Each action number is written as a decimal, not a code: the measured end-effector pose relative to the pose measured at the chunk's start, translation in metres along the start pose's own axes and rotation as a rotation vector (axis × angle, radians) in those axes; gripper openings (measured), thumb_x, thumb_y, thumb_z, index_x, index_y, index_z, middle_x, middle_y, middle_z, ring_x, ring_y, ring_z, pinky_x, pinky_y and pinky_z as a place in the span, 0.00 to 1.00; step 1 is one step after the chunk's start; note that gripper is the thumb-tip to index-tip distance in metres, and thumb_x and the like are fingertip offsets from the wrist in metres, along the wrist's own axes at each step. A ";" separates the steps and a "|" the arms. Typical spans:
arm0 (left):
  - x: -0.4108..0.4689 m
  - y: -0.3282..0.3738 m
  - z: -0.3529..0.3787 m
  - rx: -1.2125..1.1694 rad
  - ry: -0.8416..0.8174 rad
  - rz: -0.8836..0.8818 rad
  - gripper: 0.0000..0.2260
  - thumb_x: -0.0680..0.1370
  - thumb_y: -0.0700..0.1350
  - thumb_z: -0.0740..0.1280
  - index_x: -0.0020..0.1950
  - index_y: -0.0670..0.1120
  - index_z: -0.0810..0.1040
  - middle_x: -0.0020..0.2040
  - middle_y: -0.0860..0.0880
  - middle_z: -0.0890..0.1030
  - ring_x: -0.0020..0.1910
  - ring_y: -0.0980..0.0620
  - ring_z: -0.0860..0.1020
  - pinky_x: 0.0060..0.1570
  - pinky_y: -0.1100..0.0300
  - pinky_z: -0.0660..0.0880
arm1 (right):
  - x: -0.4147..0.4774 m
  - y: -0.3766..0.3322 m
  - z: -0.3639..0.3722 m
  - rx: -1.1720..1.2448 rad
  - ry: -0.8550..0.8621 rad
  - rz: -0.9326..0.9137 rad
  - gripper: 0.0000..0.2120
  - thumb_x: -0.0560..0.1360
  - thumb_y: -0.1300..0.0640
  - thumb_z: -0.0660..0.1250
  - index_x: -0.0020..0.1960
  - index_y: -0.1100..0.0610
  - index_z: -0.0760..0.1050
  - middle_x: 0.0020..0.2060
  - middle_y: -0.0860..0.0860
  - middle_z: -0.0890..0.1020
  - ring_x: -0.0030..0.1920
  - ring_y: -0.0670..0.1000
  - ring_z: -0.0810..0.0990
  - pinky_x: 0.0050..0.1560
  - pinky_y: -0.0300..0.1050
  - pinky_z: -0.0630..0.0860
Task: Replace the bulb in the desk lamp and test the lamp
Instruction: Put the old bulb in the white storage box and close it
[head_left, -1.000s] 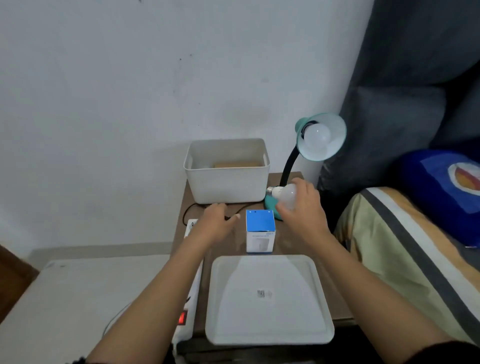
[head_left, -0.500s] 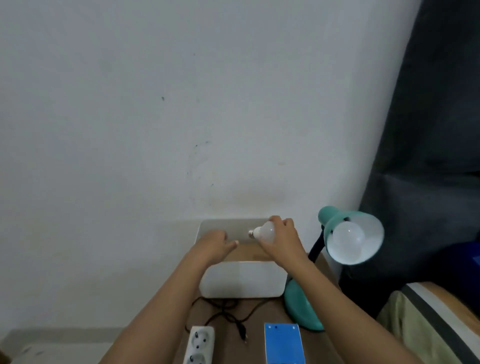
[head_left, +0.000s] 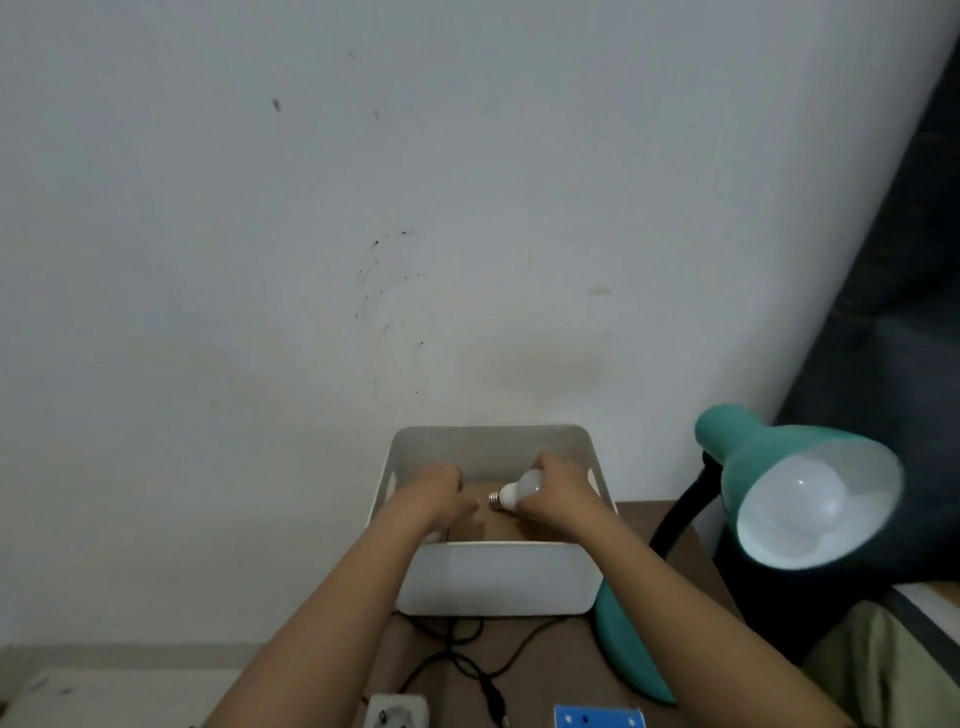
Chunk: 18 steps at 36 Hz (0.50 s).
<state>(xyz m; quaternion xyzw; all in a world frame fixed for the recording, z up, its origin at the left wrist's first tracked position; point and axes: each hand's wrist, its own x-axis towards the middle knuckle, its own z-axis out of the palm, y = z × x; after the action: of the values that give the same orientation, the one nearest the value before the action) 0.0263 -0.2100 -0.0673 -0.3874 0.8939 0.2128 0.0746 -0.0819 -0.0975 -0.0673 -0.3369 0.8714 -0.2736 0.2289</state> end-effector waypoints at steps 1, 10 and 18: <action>0.002 0.000 0.001 0.011 -0.008 -0.002 0.16 0.77 0.49 0.65 0.57 0.40 0.75 0.59 0.40 0.77 0.58 0.43 0.75 0.55 0.55 0.71 | 0.001 0.000 0.000 -0.002 -0.009 0.007 0.25 0.68 0.53 0.72 0.61 0.60 0.69 0.59 0.58 0.74 0.58 0.57 0.75 0.55 0.47 0.74; -0.005 0.002 -0.006 0.045 -0.070 -0.007 0.15 0.78 0.50 0.62 0.55 0.40 0.77 0.56 0.41 0.78 0.56 0.44 0.76 0.50 0.57 0.70 | -0.004 -0.003 -0.004 -0.031 -0.009 0.027 0.24 0.71 0.53 0.69 0.63 0.62 0.69 0.61 0.59 0.74 0.59 0.58 0.75 0.58 0.49 0.75; -0.056 0.014 -0.033 0.004 -0.006 0.018 0.16 0.78 0.50 0.61 0.57 0.39 0.76 0.58 0.40 0.78 0.58 0.43 0.75 0.53 0.55 0.72 | -0.055 -0.013 -0.031 -0.010 0.033 -0.006 0.19 0.75 0.56 0.64 0.64 0.60 0.69 0.60 0.58 0.74 0.58 0.57 0.76 0.57 0.49 0.76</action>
<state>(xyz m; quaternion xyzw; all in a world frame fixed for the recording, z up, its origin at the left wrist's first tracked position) 0.0555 -0.1785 -0.0166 -0.3785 0.8976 0.2128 0.0764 -0.0570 -0.0568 -0.0244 -0.3358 0.8755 -0.2756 0.2118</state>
